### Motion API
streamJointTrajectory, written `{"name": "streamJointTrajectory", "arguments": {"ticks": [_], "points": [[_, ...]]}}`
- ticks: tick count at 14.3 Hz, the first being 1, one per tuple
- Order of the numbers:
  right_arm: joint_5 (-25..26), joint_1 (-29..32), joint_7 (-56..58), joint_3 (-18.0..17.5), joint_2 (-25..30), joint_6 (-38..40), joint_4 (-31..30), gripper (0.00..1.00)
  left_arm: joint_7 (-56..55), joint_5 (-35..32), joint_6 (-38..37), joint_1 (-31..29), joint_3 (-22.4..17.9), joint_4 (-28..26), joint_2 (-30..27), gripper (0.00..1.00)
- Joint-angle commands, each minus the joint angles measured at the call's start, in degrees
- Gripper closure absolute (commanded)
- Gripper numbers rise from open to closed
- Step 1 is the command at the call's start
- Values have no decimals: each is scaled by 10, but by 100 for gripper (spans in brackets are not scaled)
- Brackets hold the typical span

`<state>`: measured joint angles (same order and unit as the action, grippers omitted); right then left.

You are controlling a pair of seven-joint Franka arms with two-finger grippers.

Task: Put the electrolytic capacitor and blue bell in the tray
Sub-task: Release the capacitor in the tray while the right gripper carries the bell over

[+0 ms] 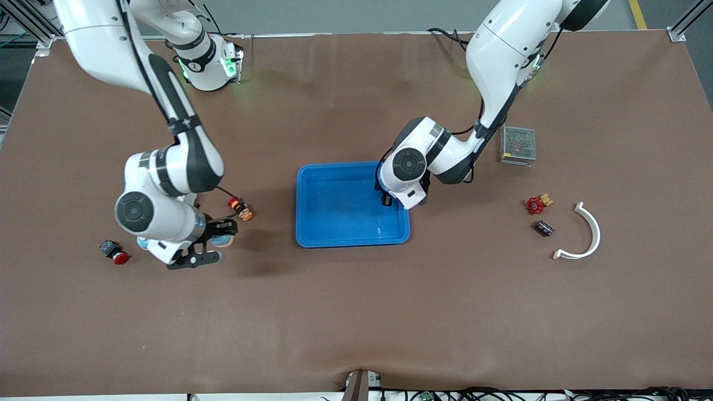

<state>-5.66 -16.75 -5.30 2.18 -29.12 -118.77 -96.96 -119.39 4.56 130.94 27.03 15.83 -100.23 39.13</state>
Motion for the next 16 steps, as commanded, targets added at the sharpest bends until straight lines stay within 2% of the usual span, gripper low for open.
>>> {"name": "streamJointTrajectory", "arguments": {"ticks": [1,4,8,12,16], "points": [[-6,-43,-103,4,13,9,-4,49,-1,-6,-3,-4,-7,9,-6,0],[-5,-95,-209,5,19,10,-4,49,-1,-31,-27,-20,-11,35,-32,0],[-4,-172,-335,5,18,4,-4,49,64,-59,-130,-77,-9,105,-39,0],[-2,-216,-390,5,15,-7,-8,49,220,-60,-216,-146,-9,104,-68,0],[-4,-231,-396,5,13,-61,-34,49,348,-115,-236,-211,-9,69,-81,0]]}}
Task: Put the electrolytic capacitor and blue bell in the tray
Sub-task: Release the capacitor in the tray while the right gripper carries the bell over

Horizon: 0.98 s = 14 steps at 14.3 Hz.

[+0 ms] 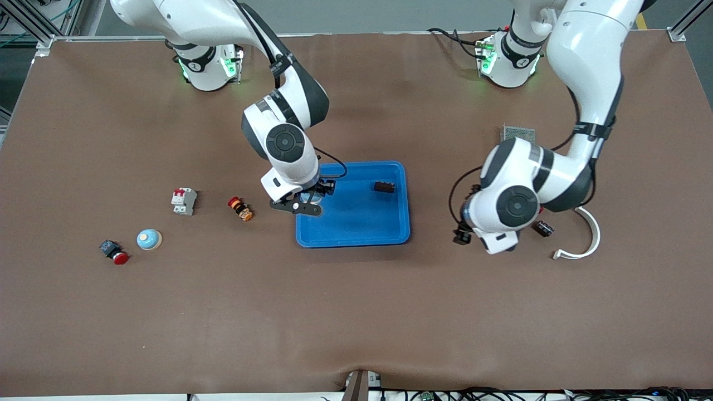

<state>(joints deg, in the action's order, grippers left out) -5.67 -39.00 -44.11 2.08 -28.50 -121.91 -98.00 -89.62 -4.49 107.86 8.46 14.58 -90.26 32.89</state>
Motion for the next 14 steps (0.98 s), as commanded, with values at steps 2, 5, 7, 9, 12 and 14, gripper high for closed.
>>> {"name": "streamJointTrajectory", "arguments": {"ticks": [2,5,7,9,12,14], "points": [[-4,-20,-17,6,2,-66,-39,49,129,-28,-5,-62,4,-46,-24,0],[-4,-38,-27,6,2,-120,-76,49,220,-74,-5,-106,4,-63,-23,0],[-3,-44,-27,6,2,-130,-88,49,251,-97,3,-131,5,-74,-21,0],[-3,-49,-27,6,2,-136,-98,49,278,-98,26,-157,5,-88,-19,0],[-1,-53,-27,7,2,-154,-112,49,287,-98,109,-199,5,-137,-21,0],[-1,-54,-27,6,2,-166,-120,49,287,-98,141,-204,4,-158,-20,0]]}}
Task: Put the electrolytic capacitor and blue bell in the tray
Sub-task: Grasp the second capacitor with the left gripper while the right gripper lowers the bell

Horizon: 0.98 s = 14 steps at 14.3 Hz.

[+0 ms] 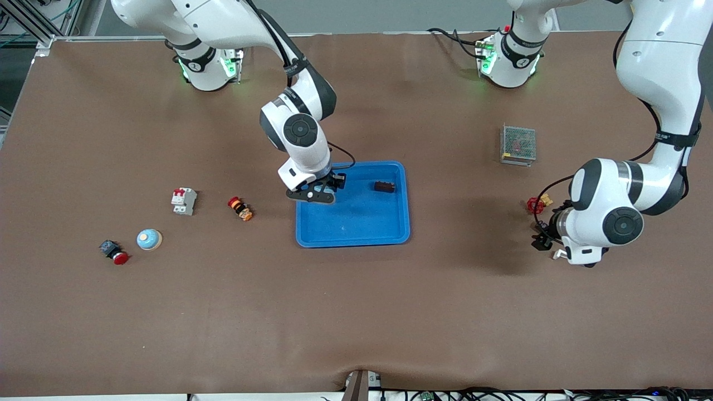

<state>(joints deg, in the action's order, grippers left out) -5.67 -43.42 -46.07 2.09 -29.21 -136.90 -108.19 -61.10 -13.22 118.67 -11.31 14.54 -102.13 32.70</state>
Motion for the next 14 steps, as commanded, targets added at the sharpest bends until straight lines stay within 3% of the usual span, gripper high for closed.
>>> {"name": "streamJointTrajectory", "arguments": {"ticks": [1,10,14], "points": [[-1,-10,-8,6,9,-26,-25,49,2,-15,52,-10,3,-48,-18,0],[-1,-25,-8,7,-13,-72,-36,49,2,-35,114,-23,3,-62,10,28],[-1,-32,-8,6,-16,-82,-37,49,1,-35,114,-22,3,-61,13,60]]}}
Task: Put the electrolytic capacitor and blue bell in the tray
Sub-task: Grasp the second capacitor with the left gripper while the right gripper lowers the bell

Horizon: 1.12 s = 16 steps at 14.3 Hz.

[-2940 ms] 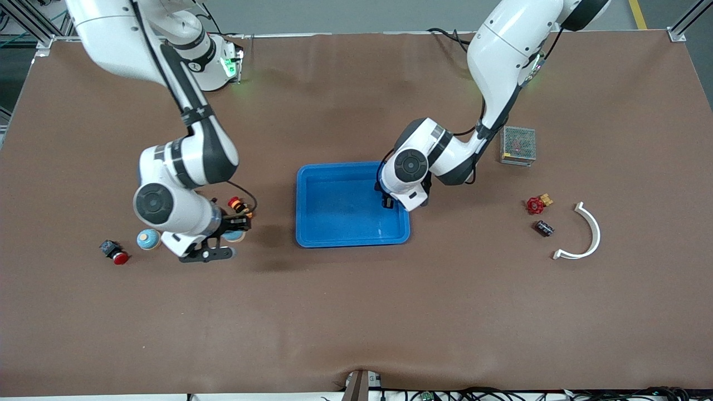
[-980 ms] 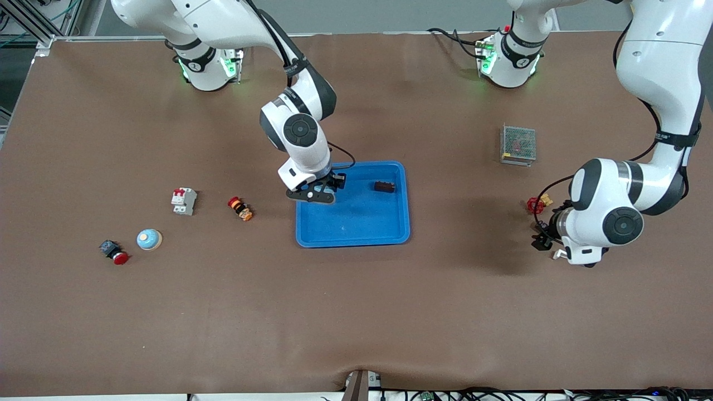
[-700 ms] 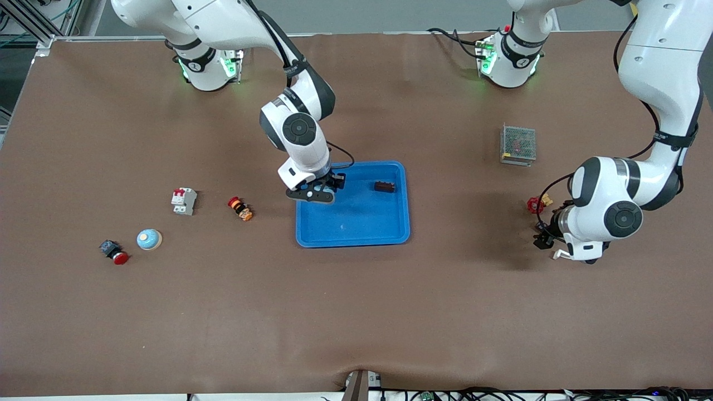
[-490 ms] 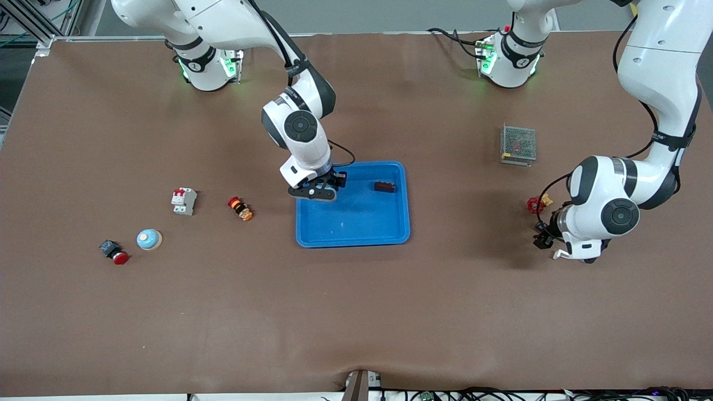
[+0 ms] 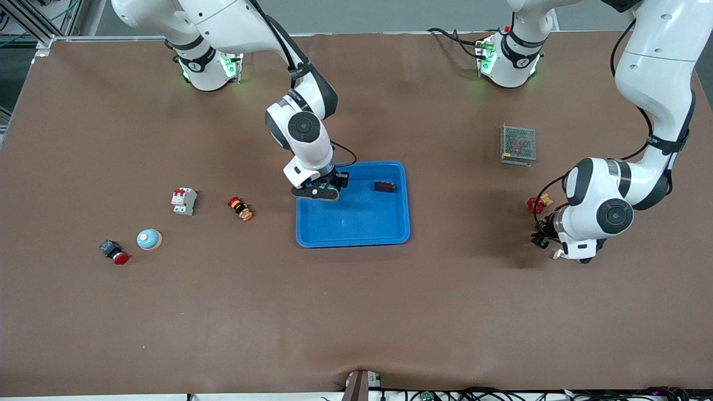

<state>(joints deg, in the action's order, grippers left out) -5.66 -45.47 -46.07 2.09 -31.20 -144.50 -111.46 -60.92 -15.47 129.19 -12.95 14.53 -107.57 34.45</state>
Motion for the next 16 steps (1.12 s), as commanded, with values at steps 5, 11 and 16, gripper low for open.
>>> {"name": "streamJointTrajectory", "arguments": {"ticks": [5,11,16], "points": [[-1,-14,-7,6,-4,-7,-4,48,-5,-12,9,-4,4,-4,-4,98],[-1,-16,-7,7,-4,-8,-3,44,-24,-10,1,27,10,32,-9,100],[0,-16,-7,6,-4,-7,-3,21,-68,-5,-43,77,10,78,-4,100]]}}
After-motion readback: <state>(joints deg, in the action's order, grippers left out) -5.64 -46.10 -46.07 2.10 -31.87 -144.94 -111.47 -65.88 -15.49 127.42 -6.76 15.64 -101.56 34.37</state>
